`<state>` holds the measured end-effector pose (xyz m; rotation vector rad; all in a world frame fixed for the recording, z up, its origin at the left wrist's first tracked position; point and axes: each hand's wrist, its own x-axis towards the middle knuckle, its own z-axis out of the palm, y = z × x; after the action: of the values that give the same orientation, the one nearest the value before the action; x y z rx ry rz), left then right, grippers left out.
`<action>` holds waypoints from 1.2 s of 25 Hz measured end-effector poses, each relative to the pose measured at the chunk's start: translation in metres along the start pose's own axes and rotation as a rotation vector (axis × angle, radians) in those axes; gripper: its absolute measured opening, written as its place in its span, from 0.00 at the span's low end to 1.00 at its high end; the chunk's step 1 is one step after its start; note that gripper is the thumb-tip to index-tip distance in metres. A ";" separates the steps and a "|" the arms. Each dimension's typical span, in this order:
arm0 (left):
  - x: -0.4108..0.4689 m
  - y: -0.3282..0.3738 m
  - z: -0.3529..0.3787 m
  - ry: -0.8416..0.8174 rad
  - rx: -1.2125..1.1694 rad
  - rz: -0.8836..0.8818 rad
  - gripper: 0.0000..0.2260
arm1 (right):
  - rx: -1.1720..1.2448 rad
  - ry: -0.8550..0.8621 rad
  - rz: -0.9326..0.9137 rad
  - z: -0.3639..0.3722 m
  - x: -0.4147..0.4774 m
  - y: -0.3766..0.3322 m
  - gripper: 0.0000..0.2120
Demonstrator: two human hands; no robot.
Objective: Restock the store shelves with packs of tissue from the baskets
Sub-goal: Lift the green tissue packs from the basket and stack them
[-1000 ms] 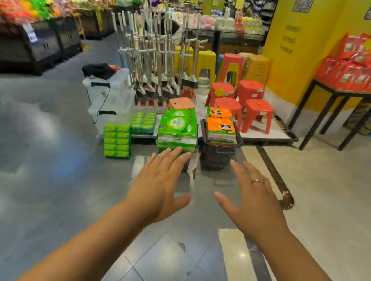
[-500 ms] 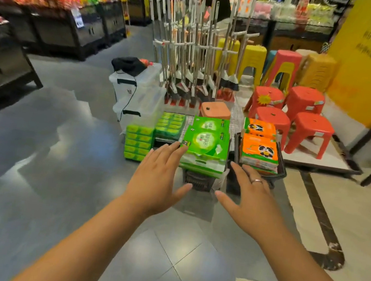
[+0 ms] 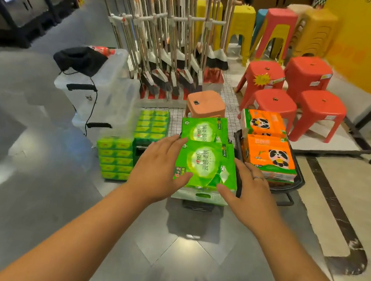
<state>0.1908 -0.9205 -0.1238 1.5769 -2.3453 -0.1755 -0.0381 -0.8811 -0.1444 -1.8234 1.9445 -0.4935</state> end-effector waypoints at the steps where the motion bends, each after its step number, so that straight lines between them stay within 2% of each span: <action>1: 0.025 -0.012 0.005 -0.018 -0.014 0.008 0.36 | 0.009 -0.007 0.016 0.004 0.023 0.001 0.37; 11: 0.256 -0.098 0.091 -0.221 0.017 0.051 0.37 | 0.031 -0.112 0.194 0.053 0.251 0.041 0.39; 15: 0.333 -0.122 0.119 -0.305 0.039 0.146 0.37 | 0.026 -0.142 0.267 0.068 0.316 0.048 0.38; 17: 0.375 -0.139 0.141 -0.393 0.041 0.232 0.37 | 0.046 -0.157 0.350 0.082 0.345 0.049 0.38; 19: 0.426 -0.157 0.169 -0.459 0.052 0.355 0.37 | 0.098 -0.082 0.446 0.102 0.370 0.054 0.37; 21: 0.479 -0.172 0.193 -0.523 0.065 0.517 0.36 | 0.096 -0.005 0.573 0.123 0.389 0.056 0.38; 24: 0.547 -0.184 0.224 -0.628 0.118 0.761 0.38 | 0.038 0.020 0.770 0.149 0.411 0.049 0.39; 30: 0.577 -0.182 0.257 -0.729 0.218 1.136 0.37 | -0.102 0.051 1.069 0.199 0.429 0.003 0.40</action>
<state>0.0696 -1.5392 -0.3086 -0.0280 -3.4934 -0.2467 0.0455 -1.3024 -0.3422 -0.5899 2.6209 -0.0712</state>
